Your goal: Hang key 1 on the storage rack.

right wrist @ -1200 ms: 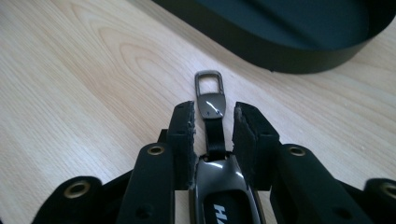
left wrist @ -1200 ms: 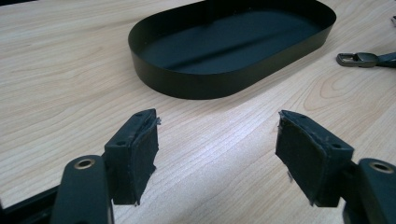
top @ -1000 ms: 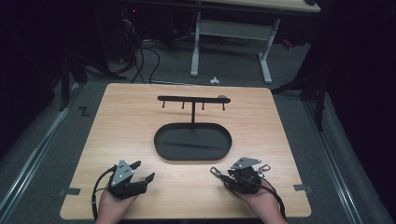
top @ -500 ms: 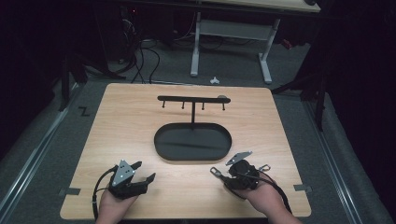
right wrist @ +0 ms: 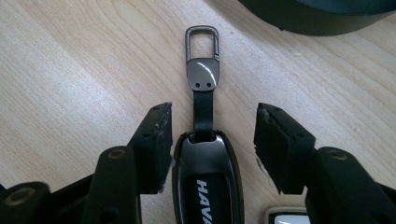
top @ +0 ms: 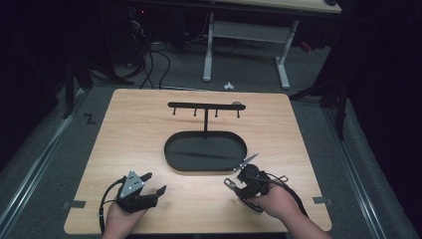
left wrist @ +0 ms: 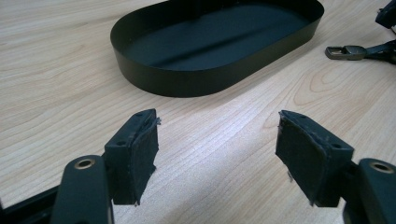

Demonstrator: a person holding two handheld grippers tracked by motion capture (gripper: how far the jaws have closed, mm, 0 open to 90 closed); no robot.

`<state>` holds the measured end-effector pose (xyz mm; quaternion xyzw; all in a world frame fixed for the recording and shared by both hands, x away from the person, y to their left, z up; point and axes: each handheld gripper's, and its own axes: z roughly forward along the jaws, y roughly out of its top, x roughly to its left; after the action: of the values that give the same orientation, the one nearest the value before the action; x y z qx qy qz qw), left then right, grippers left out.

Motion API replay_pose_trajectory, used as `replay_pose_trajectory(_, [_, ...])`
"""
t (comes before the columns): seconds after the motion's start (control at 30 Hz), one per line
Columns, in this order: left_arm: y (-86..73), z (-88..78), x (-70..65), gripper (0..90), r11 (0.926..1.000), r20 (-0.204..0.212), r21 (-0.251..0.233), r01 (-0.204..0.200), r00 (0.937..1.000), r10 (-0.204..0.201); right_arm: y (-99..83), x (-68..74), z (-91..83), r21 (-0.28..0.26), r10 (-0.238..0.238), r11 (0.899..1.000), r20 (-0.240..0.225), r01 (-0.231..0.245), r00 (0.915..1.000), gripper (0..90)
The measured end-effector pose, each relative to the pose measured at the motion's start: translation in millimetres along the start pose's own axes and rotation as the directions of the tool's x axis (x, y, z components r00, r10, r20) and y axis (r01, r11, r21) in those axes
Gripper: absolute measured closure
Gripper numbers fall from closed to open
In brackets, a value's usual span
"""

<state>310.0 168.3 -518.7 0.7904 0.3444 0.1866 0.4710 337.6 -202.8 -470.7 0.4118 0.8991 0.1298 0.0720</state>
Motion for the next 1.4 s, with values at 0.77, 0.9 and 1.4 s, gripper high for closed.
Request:
replay_pose_trajectory(0.77, [0.2,1.5,-2.8,30.2,0.9999,0.016,0.004,-0.014,0.9998,0.014,24.7,6.4,24.5,0.197,-0.049,0.979,-0.022,0.053,0.9985,43.8])
replay_pose_trajectory(0.9, [0.4,2.0,-3.3,30.3,0.9998,0.018,0.008,-0.021,0.9996,0.02,27.4,5.4,25.3,0.197,-0.062,0.978,-0.015,0.064,0.9979,53.0])
replay_pose_trajectory(1.4, [0.7,2.7,-4.6,30.4,0.9996,0.019,0.008,-0.027,0.9995,0.027,31.9,2.0,28.3,0.245,-0.022,0.969,-0.041,0.031,0.9989,71.2])
